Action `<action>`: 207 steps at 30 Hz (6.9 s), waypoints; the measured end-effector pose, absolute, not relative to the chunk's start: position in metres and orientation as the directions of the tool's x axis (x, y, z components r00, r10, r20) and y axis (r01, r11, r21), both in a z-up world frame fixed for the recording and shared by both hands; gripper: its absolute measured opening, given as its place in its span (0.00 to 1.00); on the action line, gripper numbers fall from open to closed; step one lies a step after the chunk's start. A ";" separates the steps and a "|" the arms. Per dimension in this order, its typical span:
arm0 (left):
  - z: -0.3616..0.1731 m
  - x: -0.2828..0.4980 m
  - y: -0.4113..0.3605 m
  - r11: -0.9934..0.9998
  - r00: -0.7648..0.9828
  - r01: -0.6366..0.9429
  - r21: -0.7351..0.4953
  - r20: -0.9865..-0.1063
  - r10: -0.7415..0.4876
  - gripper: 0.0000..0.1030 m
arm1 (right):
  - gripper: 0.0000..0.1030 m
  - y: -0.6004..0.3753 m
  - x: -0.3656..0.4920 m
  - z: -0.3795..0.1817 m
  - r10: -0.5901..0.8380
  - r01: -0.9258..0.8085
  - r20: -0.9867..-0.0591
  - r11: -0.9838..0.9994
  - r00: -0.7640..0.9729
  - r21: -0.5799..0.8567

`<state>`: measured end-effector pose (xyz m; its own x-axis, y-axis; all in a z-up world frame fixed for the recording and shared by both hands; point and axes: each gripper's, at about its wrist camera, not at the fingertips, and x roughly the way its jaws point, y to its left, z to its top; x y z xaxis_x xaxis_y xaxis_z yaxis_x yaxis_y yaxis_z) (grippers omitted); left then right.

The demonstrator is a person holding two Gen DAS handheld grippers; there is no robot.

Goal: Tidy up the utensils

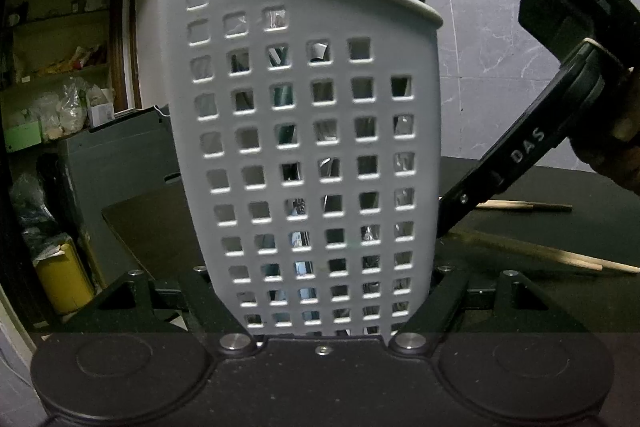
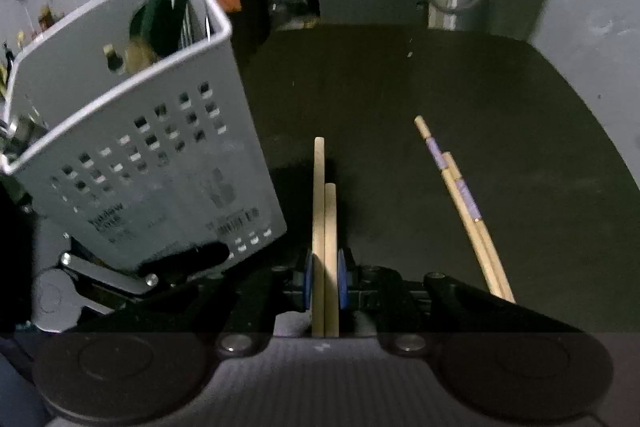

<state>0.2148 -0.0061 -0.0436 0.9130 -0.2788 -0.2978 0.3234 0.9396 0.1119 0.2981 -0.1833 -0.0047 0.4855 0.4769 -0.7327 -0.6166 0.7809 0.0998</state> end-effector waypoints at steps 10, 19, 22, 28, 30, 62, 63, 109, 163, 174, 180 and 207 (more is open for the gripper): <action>-0.045 0.214 -0.009 0.940 0.914 0.321 0.116 -0.299 -0.276 0.75 | 0.14 -0.205 0.276 0.009 0.553 -0.606 -0.644 0.777 0.528 0.170; -0.045 0.215 -0.009 0.940 0.914 0.321 0.117 -0.299 -0.275 0.75 | 0.14 -0.227 0.272 0.024 0.616 -0.607 -0.537 0.763 0.577 0.223; -0.045 0.214 -0.009 0.940 0.914 0.321 0.117 -0.300 -0.275 0.75 | 0.14 -0.230 0.269 0.026 0.624 -0.607 -0.519 0.761 0.584 0.231; -0.044 0.214 -0.009 0.940 0.914 0.320 0.118 -0.300 -0.274 0.76 | 0.14 -0.235 0.263 0.029 0.637 -0.606 -0.473 0.758 0.609 0.241; -0.044 0.214 -0.009 0.940 0.914 0.320 0.118 -0.300 -0.274 0.76 | 0.14 -0.238 0.260 0.031 0.642 -0.609 -0.457 0.756 0.615 0.242; -0.044 0.214 -0.010 0.940 0.914 0.319 0.122 -0.301 -0.271 0.76 | 0.14 -0.233 0.223 0.115 0.734 -0.714 -0.108 0.678 0.671 0.175; -0.044 0.214 -0.010 0.940 0.915 0.318 0.122 -0.301 -0.271 0.76 | 0.14 -0.230 0.224 0.122 0.740 -0.723 -0.094 0.671 0.666 0.162; -0.043 0.211 -0.014 0.946 0.918 0.301 0.124 -0.305 -0.252 0.76 | 0.87 -0.212 0.179 0.044 0.704 -0.700 0.033 0.698 0.710 0.151; -0.045 0.203 -0.038 0.957 0.936 0.241 0.162 -0.300 -0.185 0.77 | 0.96 -0.237 0.273 -0.011 0.244 -0.358 -0.574 0.929 0.782 -0.093; -0.043 0.200 -0.036 0.957 0.933 0.245 0.157 -0.305 -0.189 0.77 | 0.76 -0.233 0.322 -0.026 0.266 -0.359 -0.661 0.933 0.702 -0.006; -0.044 0.202 -0.037 0.958 0.935 0.241 0.156 -0.303 -0.186 0.77 | 0.31 -0.241 0.319 -0.022 0.290 -0.382 -0.670 0.924 0.683 0.010; -0.044 0.203 -0.030 0.957 0.934 0.251 0.147 -0.295 -0.200 0.76 | 0.29 -0.240 0.237 -0.007 0.420 -0.467 -0.665 0.876 0.617 0.120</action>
<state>0.2029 -0.0303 -0.0445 0.9344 -0.1999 -0.2949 0.2510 0.9568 0.1466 0.2370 -0.2399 -0.0075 0.6174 0.4201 -0.6650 -0.4671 0.8761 0.1198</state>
